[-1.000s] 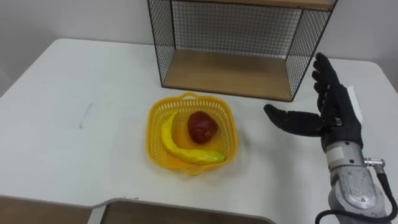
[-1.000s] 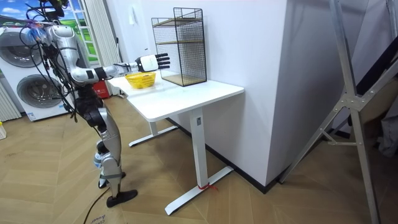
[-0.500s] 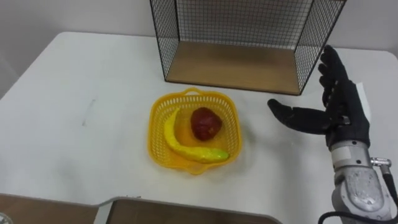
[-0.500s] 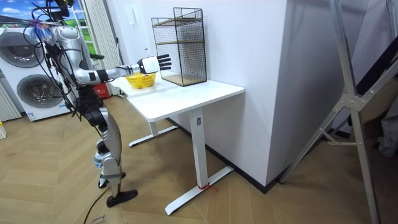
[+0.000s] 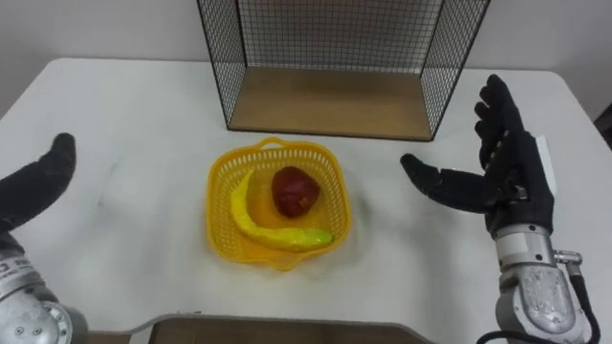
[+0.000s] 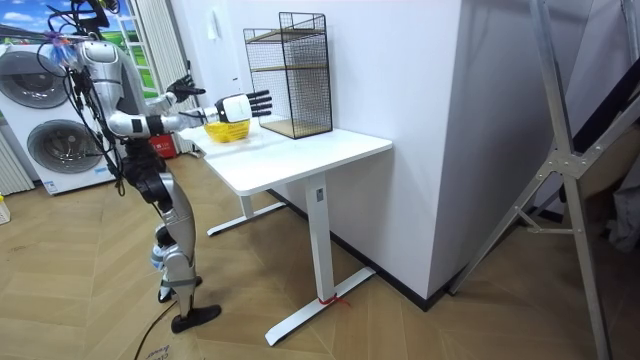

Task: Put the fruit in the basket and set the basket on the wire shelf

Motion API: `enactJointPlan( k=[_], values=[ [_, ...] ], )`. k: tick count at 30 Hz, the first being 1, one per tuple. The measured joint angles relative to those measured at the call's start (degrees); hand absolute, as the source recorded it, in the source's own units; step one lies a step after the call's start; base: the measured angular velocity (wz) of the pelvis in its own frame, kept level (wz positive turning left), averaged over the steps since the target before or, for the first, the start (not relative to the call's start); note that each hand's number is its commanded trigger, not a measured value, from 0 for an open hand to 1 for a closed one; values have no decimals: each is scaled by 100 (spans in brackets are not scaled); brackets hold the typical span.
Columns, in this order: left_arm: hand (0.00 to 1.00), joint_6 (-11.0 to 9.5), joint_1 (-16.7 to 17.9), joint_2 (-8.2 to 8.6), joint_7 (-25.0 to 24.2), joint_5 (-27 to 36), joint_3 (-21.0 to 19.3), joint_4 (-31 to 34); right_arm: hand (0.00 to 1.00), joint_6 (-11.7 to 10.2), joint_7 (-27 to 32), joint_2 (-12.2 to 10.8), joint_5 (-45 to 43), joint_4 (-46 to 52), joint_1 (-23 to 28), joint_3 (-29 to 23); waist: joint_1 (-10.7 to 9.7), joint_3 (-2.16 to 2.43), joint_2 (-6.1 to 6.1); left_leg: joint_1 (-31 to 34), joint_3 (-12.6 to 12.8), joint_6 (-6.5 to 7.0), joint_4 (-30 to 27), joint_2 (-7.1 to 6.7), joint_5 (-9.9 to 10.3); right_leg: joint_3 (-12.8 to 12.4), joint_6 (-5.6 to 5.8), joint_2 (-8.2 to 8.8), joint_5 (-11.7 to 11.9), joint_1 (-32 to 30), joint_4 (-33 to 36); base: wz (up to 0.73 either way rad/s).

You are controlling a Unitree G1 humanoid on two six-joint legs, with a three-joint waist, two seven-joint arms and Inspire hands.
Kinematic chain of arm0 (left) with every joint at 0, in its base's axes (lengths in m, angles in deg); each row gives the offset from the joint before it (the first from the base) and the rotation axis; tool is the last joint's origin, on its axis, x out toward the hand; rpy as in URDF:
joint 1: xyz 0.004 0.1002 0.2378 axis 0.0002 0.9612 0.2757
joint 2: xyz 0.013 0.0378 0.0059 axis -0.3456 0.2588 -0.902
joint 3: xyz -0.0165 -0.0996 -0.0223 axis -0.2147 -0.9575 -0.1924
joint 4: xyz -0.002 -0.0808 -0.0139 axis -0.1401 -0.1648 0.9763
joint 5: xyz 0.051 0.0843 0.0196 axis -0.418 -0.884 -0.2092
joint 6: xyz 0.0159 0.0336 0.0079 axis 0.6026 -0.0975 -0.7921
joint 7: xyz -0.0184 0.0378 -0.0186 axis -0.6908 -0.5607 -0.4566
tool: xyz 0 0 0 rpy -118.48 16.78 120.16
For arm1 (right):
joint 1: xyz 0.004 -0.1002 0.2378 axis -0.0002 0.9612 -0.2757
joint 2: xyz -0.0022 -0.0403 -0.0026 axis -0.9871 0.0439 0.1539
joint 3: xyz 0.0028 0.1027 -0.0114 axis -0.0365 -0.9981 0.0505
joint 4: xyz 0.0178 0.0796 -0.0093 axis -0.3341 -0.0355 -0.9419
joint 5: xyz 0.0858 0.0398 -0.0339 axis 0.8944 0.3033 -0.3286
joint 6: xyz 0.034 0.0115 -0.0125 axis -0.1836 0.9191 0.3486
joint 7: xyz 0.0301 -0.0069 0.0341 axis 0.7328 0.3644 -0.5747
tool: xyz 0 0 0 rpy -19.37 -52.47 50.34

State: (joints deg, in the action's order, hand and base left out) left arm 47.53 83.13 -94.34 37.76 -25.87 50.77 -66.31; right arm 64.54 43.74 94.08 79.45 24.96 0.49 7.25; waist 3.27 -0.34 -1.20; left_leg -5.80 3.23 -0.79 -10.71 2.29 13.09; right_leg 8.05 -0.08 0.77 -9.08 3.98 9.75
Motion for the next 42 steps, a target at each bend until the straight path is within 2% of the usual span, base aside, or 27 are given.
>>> enactJointPlan(
  k=[4, 6, 9, 12, 16, 24, 37, 42],
  values=[
    [0, 0, 1, 29, -623, 92, 465, -130, 0, 0, -144, -94, 304, -187, -2, 1, -46, -6, 19, 4, -1, 0, -3, 0, 0, -1, 0, 0, 0, -9, 0, 0],
    [0, 6, -1, 37, -952, 333, 733, -253, 0, 0, -188, -108, 342, -216, -2, 95, -138, -12, 34, 2, 0, 0, -3, 2, 0, -3, 0, -1, 0, -18, 3, 0],
    [0, 13, -89, 39, -1301, 741, 978, -518, 0, -1, -193, -107, 383, -218, -4, 319, -162, -32, 64, 7, -1, 0, -5, 4, -1, -5, 0, -1, 0, -23, 8, 0],
    [0, 44, -148, 76, -1541, 880, 1120, -680, 0, -1, -247, -125, 410, -227, -5, 443, -201, -42, 110, 12, 10, 0, -4, 3, -1, -16, -1, 0, 1, -30, 9, 0],
    [0, 44, -176, 105, -1692, 881, 1271, -789, 0, -4, -265, -212, 467, -376, -87, 501, -207, -36, 140, 15, 11, 0, -2, 3, -1, -18, 0, -1, 1, -37, 9, 0],
    [0, 44, -183, 119, -1908, 882, 1341, -999, 0, -5, -268, -213, 648, -376, -212, 558, -228, -35, 143, 12, 13, 0, 0, 6, -1, -15, -1, -3, 2, -31, 10, 0],
    [0, 44, -183, 119, -1908, 832, 1347, -1002, 0, -5, -281, -203, 678, -371, -237, 674, -169, -21, 162, 70, 12, 0, -3, 6, -1, -13, -2, -3, 2, -91, 16, 0],
    [0, 51, -180, 126, -1932, 589, 1373, -1001, 0, -5, -452, -203, 660, -357, -243, 768, -128, -16, 163, 84, 11, 1, -2, 7, -1, -8, -2, -6, 2, -103, 8, 0]
  ],
)
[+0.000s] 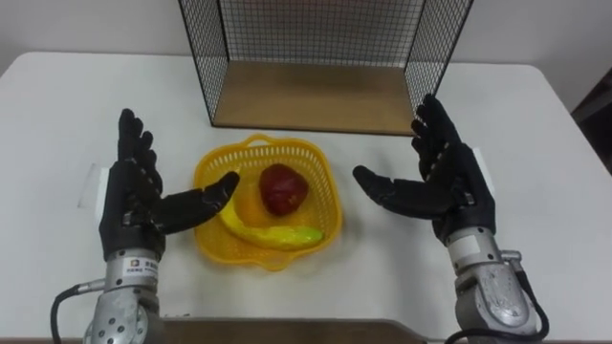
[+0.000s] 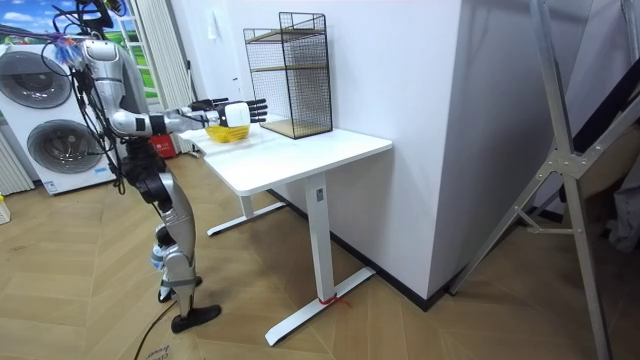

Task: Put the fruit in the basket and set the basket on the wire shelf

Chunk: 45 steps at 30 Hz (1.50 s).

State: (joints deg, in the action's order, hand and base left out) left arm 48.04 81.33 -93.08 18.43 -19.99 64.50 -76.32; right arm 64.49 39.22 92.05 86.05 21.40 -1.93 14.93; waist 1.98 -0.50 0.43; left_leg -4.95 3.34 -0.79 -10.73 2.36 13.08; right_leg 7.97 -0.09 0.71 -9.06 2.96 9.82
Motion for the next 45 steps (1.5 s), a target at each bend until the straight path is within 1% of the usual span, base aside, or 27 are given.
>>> enactJointPlan(
  k=[5, 9, 11, 13, 16, 20, 24, 26, 29, 33, 39, 45],
  values=[
    [0, 91, 26, 12, -186, 9, -2, -13, 0, 0, -143, -1, 8, 0, -52, 5, 8, 3, -5, -28, -12, 0, 10, 1, 0, 10, 0, 1, 0, 28, -2, 0],
    [0, 158, 26, 58, -356, 4, 2, -243, 0, 2, -255, -6, 7, -15, -50, 72, 14, 1, -8, -79, -4, 0, 25, 1, 0, 12, 0, 2, 0, 87, -11, 0],
    [0, 296, 29, 91, -464, 4, 4, -353, 0, 20, -369, -9, 6, -24, -47, 94, 14, -1, -7, -72, -3, 0, 23, 0, -1, 12, 0, 2, 0, 80, -6, 0],
    [0, 386, 31, 102, -516, 4, 6, -354, 0, 20, -431, -7, 6, -24, -47, 116, 11, -1, -7, -71, -2, 0, 16, 1, -1, 13, 0, 1, 0, 81, -3, 0],
    [0, 392, 30, 111, -618, 9, 41, -352, 0, 20, -491, -4, 10, -24, -47, 171, 14, 0, -9, -67, -3, 0, 0, 1, -1, 16, 0, 2, 0, 88, 2, 0],
    [0, 394, 30, 113, -696, 11, 274, -354, 0, 20, -615, -3, 12, -108, -47, 328, 3, -2, -12, -81, -1, 0, -1, 1, -1, 11, -1, 3, 1, 104, 7, 0],
    [0, 393, 31, 97, -743, 16, 437, -365, 0, 21, -669, 2, 9, -260, -49, 354, -2, -13, -31, -68, 11, 1, -1, 1, -1, 4, -1, 3, 1, 82, 16, 0],
    [0, 392, 30, 92, -764, 14, 494, -490, 0, 21, -669, 4, 9, -287, -50, 355, -2, -24, -59, -65, 34, 1, 0, 1, -1, -4, -1, 4, 1, 84, 21, -4],
    [0, 397, 32, 82, -769, 14, 589, -698, 0, 20, -655, 3, -23, -431, -50, 356, -5, -23, -71, -49, 55, 1, 1, 2, -1, -15, -1, 3, 1, 60, 28, -1],
    [0, 408, 32, 84, -863, 16, 615, -701, 0, 20, -658, -1, -25, -459, -50, 412, -5, -21, -73, 35, 105, 10, -8, 4, -6, -60, 0, 5, 0, -70, 92, -5],
    [0, 407, 33, 70, -874, 24, 680, -700, 0, 20, -631, 8, -4, -536, -49, 575, -17, -18, -68, 28, 119, 11, -7, 4, -7, -71, 0, 7, 0, -88, 92, -1],
    [0, 408, 33, 69, -893, 34, 703, -700, 0, 21, -527, 8, 16, -714, -49, 575, -28, -6, -47, 29, 119, 11, -7, 3, -8, -67, 0, 10, 0, -89, 92, 0]
  ],
)
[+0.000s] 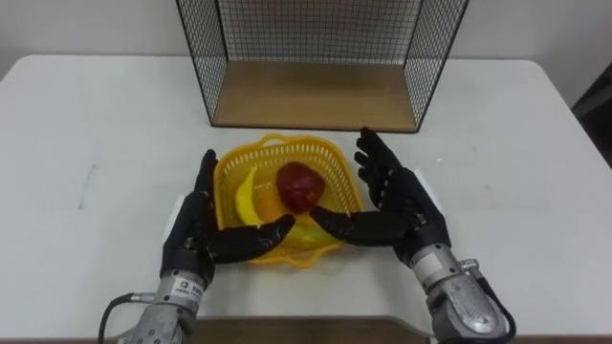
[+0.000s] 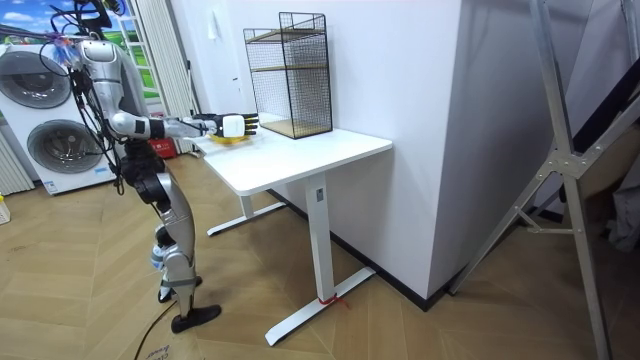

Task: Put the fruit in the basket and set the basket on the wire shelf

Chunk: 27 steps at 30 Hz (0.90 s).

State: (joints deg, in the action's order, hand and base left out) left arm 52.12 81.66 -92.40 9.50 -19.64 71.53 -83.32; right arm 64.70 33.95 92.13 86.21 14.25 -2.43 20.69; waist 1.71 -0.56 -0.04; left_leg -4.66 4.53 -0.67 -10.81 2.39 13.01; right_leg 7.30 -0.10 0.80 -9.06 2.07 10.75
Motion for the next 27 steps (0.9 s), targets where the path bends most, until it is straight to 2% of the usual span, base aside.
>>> enactJointPlan(
  k=[6, 9, 15, 27],
  values=[
    [0, 18, -1, -6, -41, 18, 110, 0, 0, 0, 122, -2, 135, -82, 0, 56, -5, 21, 36, -30, 8, 0, -1, 0, 0, -13, 0, -1, 0, 14, 3, 0],
    [0, 19, -6, 4, -73, 165, 196, 0, 0, -4, 122, -4, 209, -407, 0, 185, -35, -2, 57, -94, 6, 0, 4, 2, 0, 10, 0, 4, 0, 85, -10, 0],
    [0, 19, -55, 11, -80, 271, 215, 0, 0, -9, 124, -9, 281, -459, -1, 218, -84, -38, 103, -85, 6, 0, 0, -2, 0, 26, 1, 11, 0, 82, -23, 0],
    [0, 61, -119, 2, -82, 314, 370, 1, 0, -80, 163, -29, 279, -500, 0, 285, -170, -35, 109, -90, 11, 0, 3, 1, 0, 18, 1, 5, 1, 83, -10, 0]
  ],
)
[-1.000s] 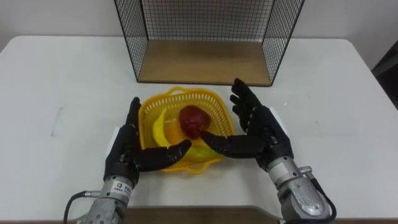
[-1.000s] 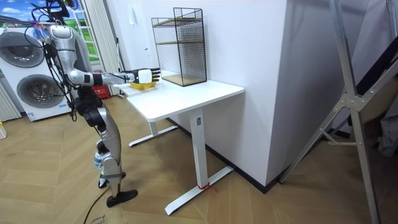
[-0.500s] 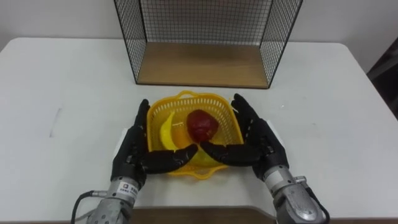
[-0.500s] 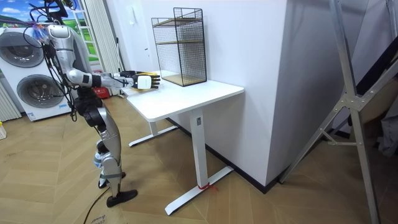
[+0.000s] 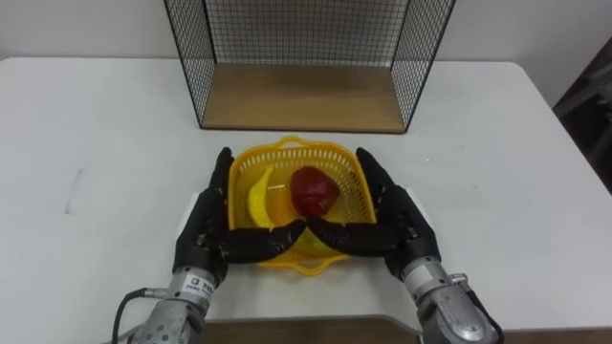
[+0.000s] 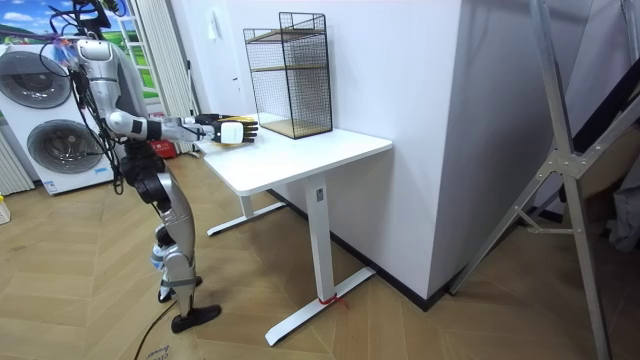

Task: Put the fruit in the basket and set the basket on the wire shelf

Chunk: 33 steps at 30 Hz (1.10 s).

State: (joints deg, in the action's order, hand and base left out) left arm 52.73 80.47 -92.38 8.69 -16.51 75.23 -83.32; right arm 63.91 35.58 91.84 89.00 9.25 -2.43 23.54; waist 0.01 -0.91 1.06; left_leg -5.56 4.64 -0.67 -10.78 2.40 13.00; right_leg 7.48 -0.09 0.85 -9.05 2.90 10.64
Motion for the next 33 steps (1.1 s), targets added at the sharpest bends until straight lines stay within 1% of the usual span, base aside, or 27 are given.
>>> enactJointPlan(
  k=[3, 10, 15, 19, 25, 29, 33],
  values=[
    [0, 14, 0, 0, -7, 8, 34, 0, 0, 0, 9, 6, 6, 0, 1, 53, -6, 0, 0, -5, 11, 0, -4, 2, 0, -10, -1, -2, 3, 0, 2, 0],
    [0, 24, 1, -5, -4, 97, 66, 0, 0, 3, 16, 5, 136, 1, 2, 145, -100, 3, -12, 2, 18, 0, 3, 3, 0, -7, -1, -7, 5, -11, 4, 0],
    [0, 24, 0, 0, 29, 120, 70, 0, 0, 2, 6, -37, 152, 7, 1, 158, -115, 28, -54, 5, 48, 0, 6, 5, 0, -49, -1, -12, 5, -32, 10, -4],
    [0, 24, -17, 2, 60, 119, 77, 0, 0, 2, 6, -47, 152, 10, -24, 165, -113, 37, -71, 27, 68, 0, 5, 7, 0, -88, -1, -19, 10, -74, 21, -2],
    [0, 23, -164, 4, 73, 126, 75, 31, 0, 3, 9, -59, 242, 74, -126, 160, -116, 37, -70, 16, 96, 0, 2, 11, 0, -128, 0, -24, 27, -80, 21, -3],
    [0, 10, -276, 24, 167, 238, 60, 255, 0, 3, 11, -67, 440, 331, -183, 155, -114, 34, -64, -11, 142, 0, 5, 16, 0, -186, 0, -33, 32, -75, 21, -6],
    [0, -30, -401, 25, 240, 239, 54, 374, 0, 2, 27, -69, 486, 498, -270, 136, -113, 7, -23, -8, 160, 0, 6, 18, 0, -217, 3, -42, 38, -89, 19, -2]
  ],
)
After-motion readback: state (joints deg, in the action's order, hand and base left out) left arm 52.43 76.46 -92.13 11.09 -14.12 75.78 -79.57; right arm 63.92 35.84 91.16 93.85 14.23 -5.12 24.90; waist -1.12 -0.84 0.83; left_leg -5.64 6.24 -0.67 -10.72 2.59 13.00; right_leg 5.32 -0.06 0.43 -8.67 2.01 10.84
